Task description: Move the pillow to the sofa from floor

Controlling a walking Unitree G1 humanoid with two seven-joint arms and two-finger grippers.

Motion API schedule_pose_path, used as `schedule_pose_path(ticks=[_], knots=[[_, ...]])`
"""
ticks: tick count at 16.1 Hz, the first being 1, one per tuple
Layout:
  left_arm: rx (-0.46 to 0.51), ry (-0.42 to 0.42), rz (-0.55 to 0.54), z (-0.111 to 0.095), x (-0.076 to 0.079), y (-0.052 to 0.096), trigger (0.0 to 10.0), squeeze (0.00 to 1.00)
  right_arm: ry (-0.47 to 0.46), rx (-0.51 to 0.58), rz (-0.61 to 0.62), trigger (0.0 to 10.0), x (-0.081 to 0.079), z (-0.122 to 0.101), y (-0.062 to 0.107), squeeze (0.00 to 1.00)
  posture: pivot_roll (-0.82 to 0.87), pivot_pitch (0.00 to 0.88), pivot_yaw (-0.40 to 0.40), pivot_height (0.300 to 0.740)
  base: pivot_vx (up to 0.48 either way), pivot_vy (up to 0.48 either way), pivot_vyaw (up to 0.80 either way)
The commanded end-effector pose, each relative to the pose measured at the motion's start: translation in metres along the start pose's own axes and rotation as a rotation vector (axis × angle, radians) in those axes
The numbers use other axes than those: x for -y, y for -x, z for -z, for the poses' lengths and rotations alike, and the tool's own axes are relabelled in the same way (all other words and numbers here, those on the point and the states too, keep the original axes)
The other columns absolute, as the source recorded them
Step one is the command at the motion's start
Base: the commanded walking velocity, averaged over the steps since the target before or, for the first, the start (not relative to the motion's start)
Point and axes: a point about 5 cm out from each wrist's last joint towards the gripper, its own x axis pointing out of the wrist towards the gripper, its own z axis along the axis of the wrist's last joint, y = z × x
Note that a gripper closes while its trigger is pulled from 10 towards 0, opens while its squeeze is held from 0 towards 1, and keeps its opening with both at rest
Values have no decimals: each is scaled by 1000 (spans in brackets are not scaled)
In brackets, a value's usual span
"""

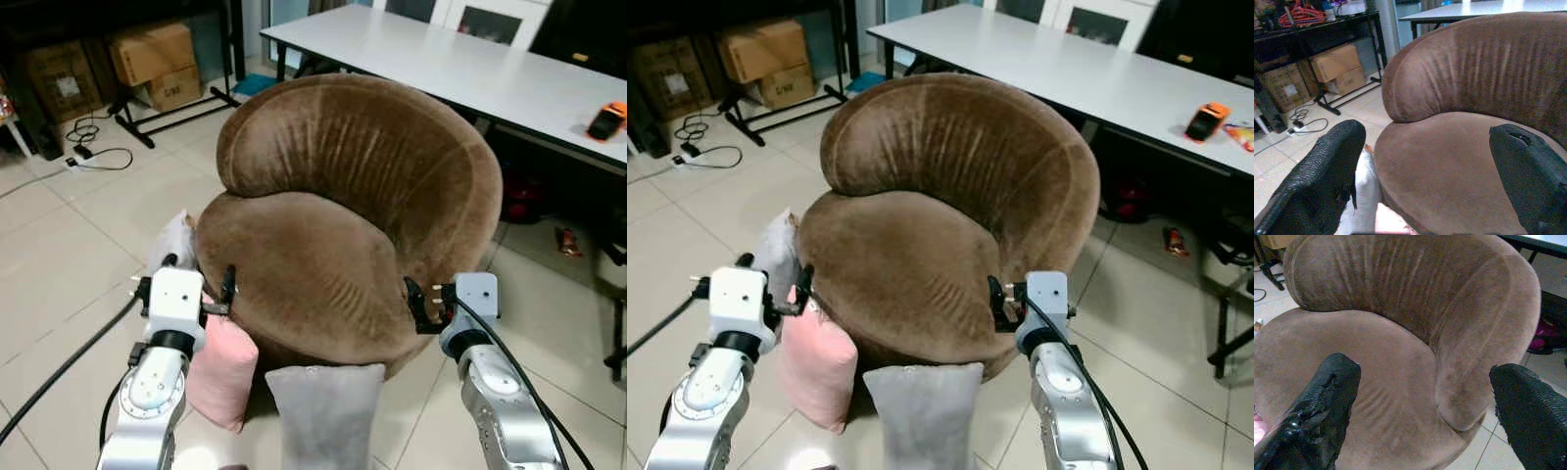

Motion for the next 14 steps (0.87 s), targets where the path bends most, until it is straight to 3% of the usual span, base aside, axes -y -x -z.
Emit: schedule_pose_path(ticks=[1,10,14], knots=[[-5,2,12,3,2,3,10000,0,-15,-17,14,10000,5,4,3,0,22,0,-50,680,0,0,0],[9,12,-4,7,0,5,10000,0,-21,-26,-5,10000,3,5,3,0,22,1,-52,590,0,0,0],[16,16,-3,7,1,6,10000,0,-6,-22,-19,10000,0,4,1,0,25,0,-59,585,0,0,0]])
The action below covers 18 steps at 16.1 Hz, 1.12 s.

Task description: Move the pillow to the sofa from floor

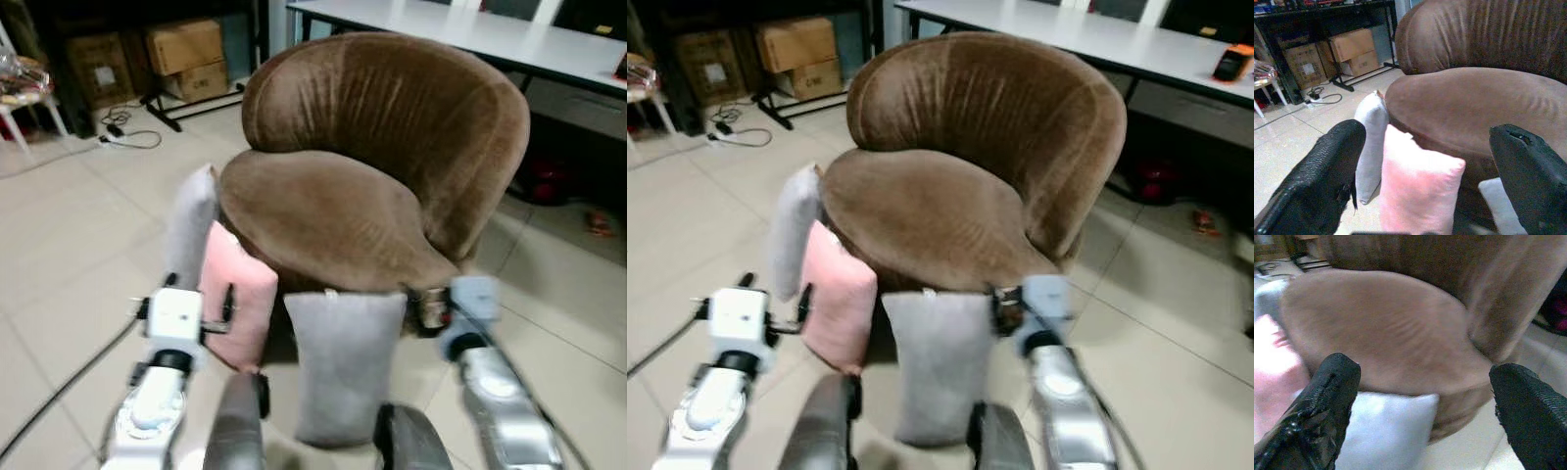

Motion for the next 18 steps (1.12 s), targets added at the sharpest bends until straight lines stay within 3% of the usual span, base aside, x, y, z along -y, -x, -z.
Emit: schedule_pose_path(ticks=[1,13,18], knots=[[55,8,17,-12,4,-5,10000,0,14,2,22,10000,9,-2,0,0,25,0,-60,585,0,0,0],[56,30,13,-10,1,-3,10000,0,66,-10,-1,10000,6,-2,-3,0,31,0,-70,585,259,0,0],[54,26,13,-10,1,-3,10000,0,81,-6,-16,10000,3,-1,-2,0,34,0,-70,585,302,0,504]])
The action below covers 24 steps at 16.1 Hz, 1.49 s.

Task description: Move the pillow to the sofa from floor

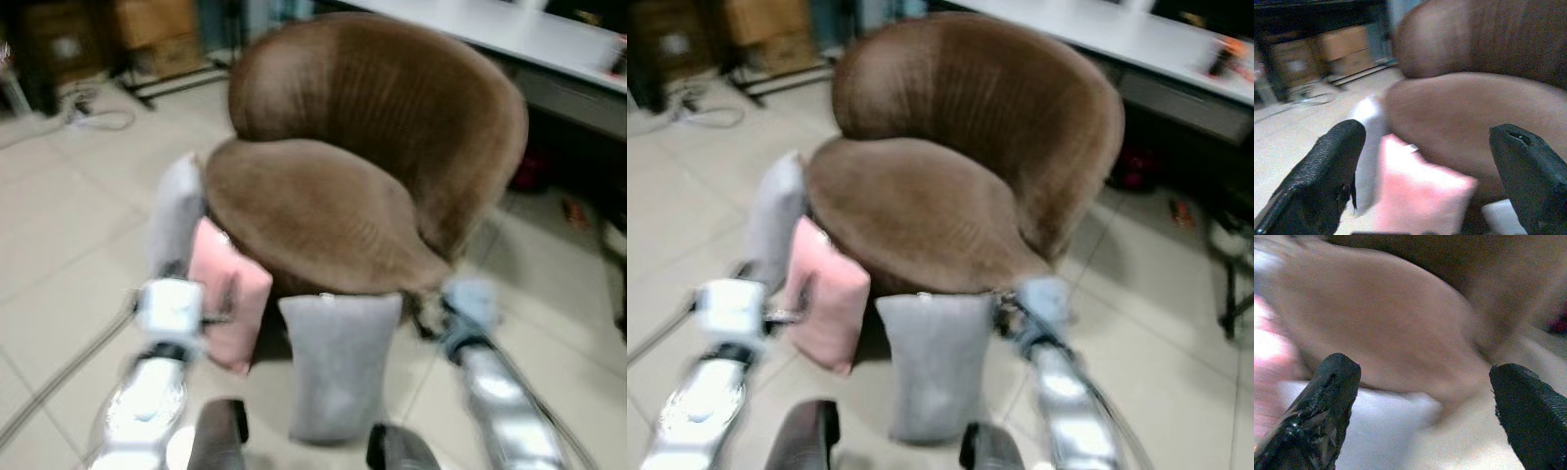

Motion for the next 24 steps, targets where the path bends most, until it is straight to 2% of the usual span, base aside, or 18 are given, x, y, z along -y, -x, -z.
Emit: schedule_pose_path(ticks=[1,13,17,19,24], knots=[[15,23,32,-4,12,-2,10000,0,7,-22,59,10000,16,5,5,0,35,0,-69,585,296,0,0],[10,19,32,-3,10,-1,10000,0,-30,-15,37,10000,13,6,6,0,37,4,-67,585,283,0,0],[11,20,36,-4,11,0,10000,0,16,-13,16,10000,11,5,6,0,39,9,-64,585,278,0,347],[8,13,35,-4,10,0,10000,0,-25,-22,51,10000,13,7,6,0,41,11,-63,585,276,0,0],[-4,-14,60,-2,13,0,10000,0,-33,-45,21,10000,12,11,5,0,43,14,-66,565,0,0,0]])
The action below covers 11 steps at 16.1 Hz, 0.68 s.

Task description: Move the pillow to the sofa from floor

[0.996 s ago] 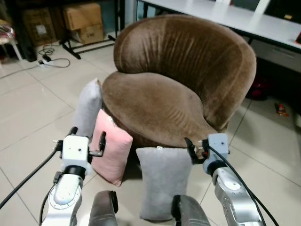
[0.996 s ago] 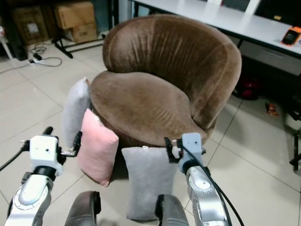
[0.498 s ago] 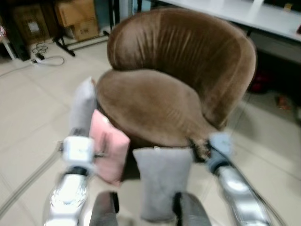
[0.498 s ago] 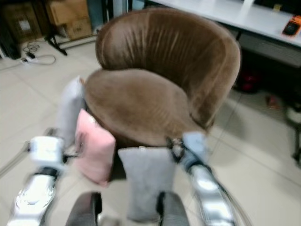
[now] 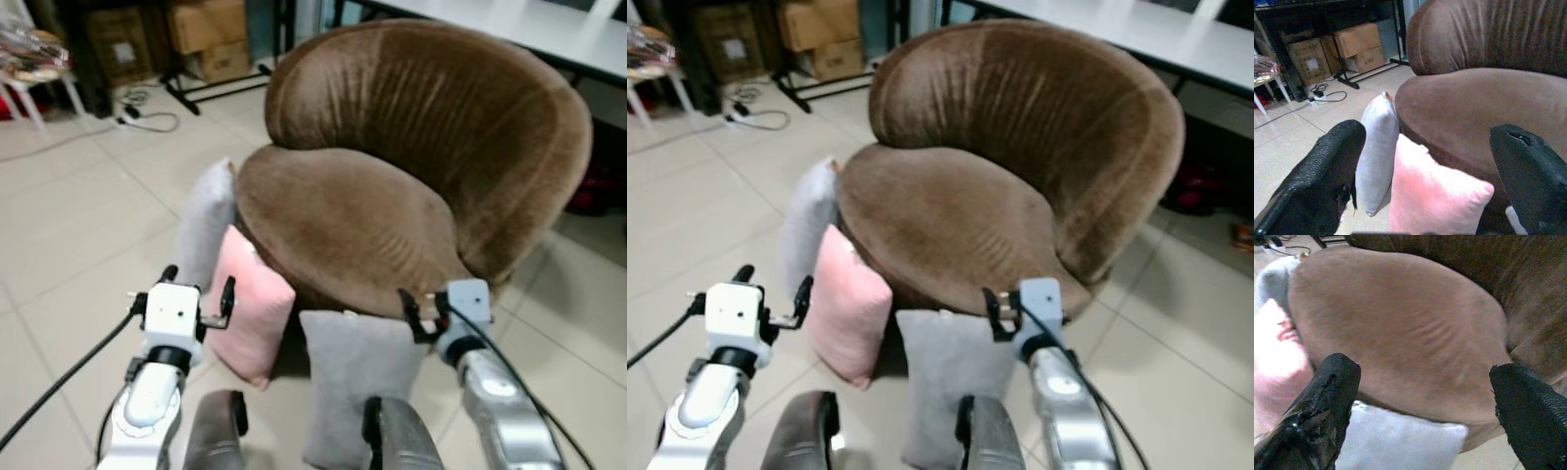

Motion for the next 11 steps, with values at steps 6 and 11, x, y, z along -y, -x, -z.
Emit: schedule_pose_path(ticks=[6,11], knots=[[-23,-11,26,4,4,1,10000,0,20,-24,-35,10000,1,0,-2,0,44,21,-76,510,0,0,0],[-29,-12,28,6,4,2,10000,0,36,-35,-59,10000,0,2,-4,0,44,22,-81,460,0,0,0]])
